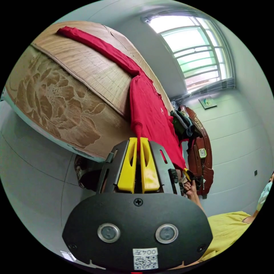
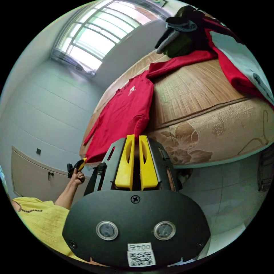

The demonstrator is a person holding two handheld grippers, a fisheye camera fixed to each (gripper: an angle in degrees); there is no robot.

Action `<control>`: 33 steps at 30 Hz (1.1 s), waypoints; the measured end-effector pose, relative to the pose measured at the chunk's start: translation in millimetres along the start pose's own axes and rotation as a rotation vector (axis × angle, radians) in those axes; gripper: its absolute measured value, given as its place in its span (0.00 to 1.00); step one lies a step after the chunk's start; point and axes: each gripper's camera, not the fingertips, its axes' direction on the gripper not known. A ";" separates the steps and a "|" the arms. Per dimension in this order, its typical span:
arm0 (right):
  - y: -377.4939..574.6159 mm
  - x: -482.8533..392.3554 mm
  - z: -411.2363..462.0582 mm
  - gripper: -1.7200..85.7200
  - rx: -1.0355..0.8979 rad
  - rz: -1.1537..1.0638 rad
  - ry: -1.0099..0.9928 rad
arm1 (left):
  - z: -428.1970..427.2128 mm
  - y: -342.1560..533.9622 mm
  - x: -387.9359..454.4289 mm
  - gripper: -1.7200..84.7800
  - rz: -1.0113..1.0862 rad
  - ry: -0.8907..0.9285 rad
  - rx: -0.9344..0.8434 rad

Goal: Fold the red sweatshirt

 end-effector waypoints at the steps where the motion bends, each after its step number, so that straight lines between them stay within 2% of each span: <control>1: 0.3 5.6 -0.2 0.06 -0.015 0.029 -0.016 | -0.3 -2.1 -0.7 0.04 -0.003 0.003 -0.017; 6: 5.5 2.4 9.7 0.06 -0.073 0.033 0.027 | 11.3 -3.8 3.5 0.04 0.006 -0.050 -0.065; 13: 9.9 -19.3 10.7 0.06 -0.057 0.023 0.044 | 16.8 -6.2 31.2 0.04 0.039 -0.046 -0.039; 16: 6.5 -32.5 17.2 0.06 -0.091 -0.010 0.098 | 28.2 -13.2 57.1 0.04 0.157 -0.207 -0.113; 23: 21.2 -22.5 54.0 0.06 -0.218 0.068 0.102 | 65.1 -3.0 41.5 0.05 0.067 -0.185 -0.143; 26: 27.5 -26.2 54.3 0.06 -0.244 0.089 0.217 | 69.4 1.9 42.4 0.05 0.065 -0.216 -0.163; 28: 28.2 -34.2 47.9 0.07 -0.235 0.061 0.263 | 66.4 3.1 43.4 0.05 0.063 -0.253 -0.178; 33: 10.7 -89.3 55.6 0.15 -0.146 -0.120 0.323 | 50.5 -2.8 85.3 0.05 0.169 -0.393 -0.053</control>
